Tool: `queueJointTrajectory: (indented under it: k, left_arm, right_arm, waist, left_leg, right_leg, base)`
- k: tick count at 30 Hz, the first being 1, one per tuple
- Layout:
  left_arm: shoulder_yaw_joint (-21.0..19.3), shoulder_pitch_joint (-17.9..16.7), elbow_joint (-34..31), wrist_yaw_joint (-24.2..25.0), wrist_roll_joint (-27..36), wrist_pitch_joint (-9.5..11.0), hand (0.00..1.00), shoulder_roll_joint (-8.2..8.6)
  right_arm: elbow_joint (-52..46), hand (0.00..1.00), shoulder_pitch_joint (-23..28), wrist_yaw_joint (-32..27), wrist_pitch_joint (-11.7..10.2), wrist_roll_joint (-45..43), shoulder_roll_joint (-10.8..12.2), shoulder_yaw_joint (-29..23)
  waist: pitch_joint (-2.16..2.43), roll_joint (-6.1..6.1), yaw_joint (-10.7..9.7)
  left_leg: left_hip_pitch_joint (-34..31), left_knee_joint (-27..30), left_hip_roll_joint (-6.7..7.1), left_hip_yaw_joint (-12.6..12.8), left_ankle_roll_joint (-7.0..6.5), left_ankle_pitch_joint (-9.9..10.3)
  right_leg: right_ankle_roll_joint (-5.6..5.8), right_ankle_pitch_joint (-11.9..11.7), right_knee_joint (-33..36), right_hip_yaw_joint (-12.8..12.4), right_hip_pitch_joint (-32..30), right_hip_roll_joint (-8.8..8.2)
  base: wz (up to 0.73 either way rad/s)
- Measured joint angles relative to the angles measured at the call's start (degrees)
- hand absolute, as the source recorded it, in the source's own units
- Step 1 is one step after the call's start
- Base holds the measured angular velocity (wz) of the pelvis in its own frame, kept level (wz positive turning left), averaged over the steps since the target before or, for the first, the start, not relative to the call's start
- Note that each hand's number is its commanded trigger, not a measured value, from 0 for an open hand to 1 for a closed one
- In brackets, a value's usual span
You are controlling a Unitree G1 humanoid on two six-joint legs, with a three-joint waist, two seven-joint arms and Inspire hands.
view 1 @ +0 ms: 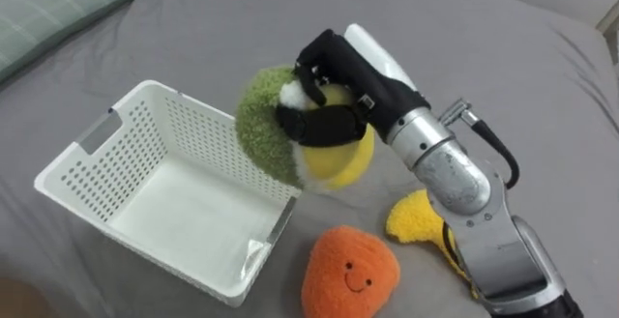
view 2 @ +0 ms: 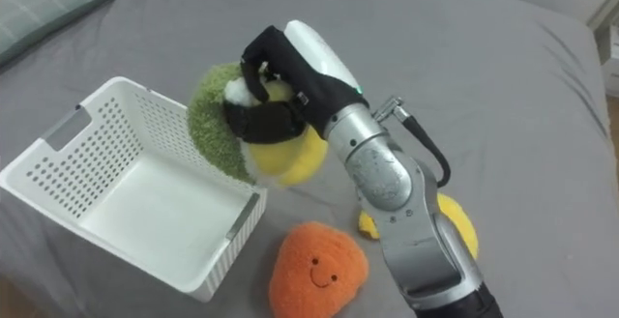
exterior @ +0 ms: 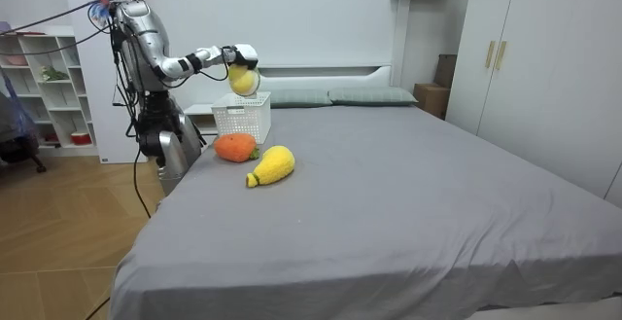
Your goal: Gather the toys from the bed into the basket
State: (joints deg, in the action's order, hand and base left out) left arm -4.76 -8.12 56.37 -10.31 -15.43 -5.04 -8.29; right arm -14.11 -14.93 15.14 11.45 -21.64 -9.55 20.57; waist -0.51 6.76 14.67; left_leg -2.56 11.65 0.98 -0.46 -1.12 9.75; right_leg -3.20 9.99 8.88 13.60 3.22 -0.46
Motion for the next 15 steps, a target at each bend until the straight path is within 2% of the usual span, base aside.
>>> queueJointTrajectory:
  k: [5,8,10,11,12,13,14,15]
  left_arm:
    - [0.8,1.4,1.9,-0.1,0.0,0.2,0.0,-0.17]
    - [1.8,2.4,2.2,-0.2,0.0,0.3,0.0,-0.31]
    - [2.7,2.8,2.3,-0.2,0.0,0.2,0.0,-0.25]
    - [2.7,2.9,2.3,-0.2,0.0,0.2,0.0,-0.22]
    - [2.8,2.9,2.3,-0.2,0.0,0.2,0.0,-0.22]
    - [2.8,3.0,2.3,-0.2,0.0,0.2,0.0,-0.25]
    - [2.8,3.3,2.3,-0.2,0.1,0.1,0.0,-0.26]
    - [2.8,3.4,2.3,-0.2,0.1,0.1,0.0,-0.27]
  right_arm:
    - [0.0,1.0,0.0,0.1,-0.2,-0.2,0.2,2.5]
    - [0.0,1.0,-0.2,0.1,-0.2,-0.1,0.5,3.6]
    - [0.0,0.46,-1.0,0.1,-0.2,-0.3,0.5,5.0]
    - [0.0,0.33,-1.1,0.2,-0.2,-0.4,0.6,5.3]
    - [0.0,0.13,-1.2,0.4,-0.2,-0.4,0.8,5.7]
    - [0.0,0.09,-1.3,0.4,-0.2,-0.4,0.8,5.9]
    - [0.1,0.0,-1.6,0.4,-0.2,-0.3,0.8,6.3]
    - [0.6,0.0,-2.1,0.3,-0.2,-0.3,0.8,6.8]
  waist:
    - [-0.22,-0.04,1.3]
    - [-0.28,0.41,2.0]
    - [-0.28,0.58,2.9]
    - [-0.28,0.58,3.1]
    - [-0.29,0.57,3.6]
    - [-0.29,0.57,3.8]
    - [-0.3,0.55,4.2]
    - [-0.35,0.5,4.4]
  left_leg:
    - [-0.4,0.0,0.37,-0.7,-0.21,-0.2]
    - [-1.2,0.0,0.71,-1.3,-0.35,-0.4]
    - [-1.9,0.0,0.79,-1.3,-0.46,-0.5]
    - [-1.8,0.0,0.8,-1.3,-0.5,-0.6]
    - [-1.7,0.0,0.82,-1.3,-0.57,-0.6]
    - [-1.7,0.0,0.83,-1.2,-0.58,-0.6]
    - [-1.5,-0.1,0.87,-1.2,-0.61,-0.6]
    - [-1.4,-0.1,0.9,-1.3,-0.65,-0.7]
  right_leg:
    - [0.18,-0.1,0.0,0.5,-0.3,-0.27]
    - [0.34,-0.1,0.0,0.8,-0.9,-0.47]
    - [0.48,-0.2,-0.1,0.8,-1.5,-0.52]
    - [0.51,-0.3,-0.1,0.8,-1.5,-0.53]
    - [0.59,-0.3,-0.1,0.9,-1.4,-0.54]
    - [0.62,-0.3,-0.1,0.9,-1.4,-0.54]
    - [0.68,-0.4,-0.1,1.0,-1.4,-0.56]
    - [0.72,-0.4,-0.1,1.0,-1.3,-0.61]
  base:
    - [0.07]
    - [0.1]
    - [0.0]
    - [0.0]
    - [0.0]
    - [0.0]
    - [0.0]
    - [0.0]
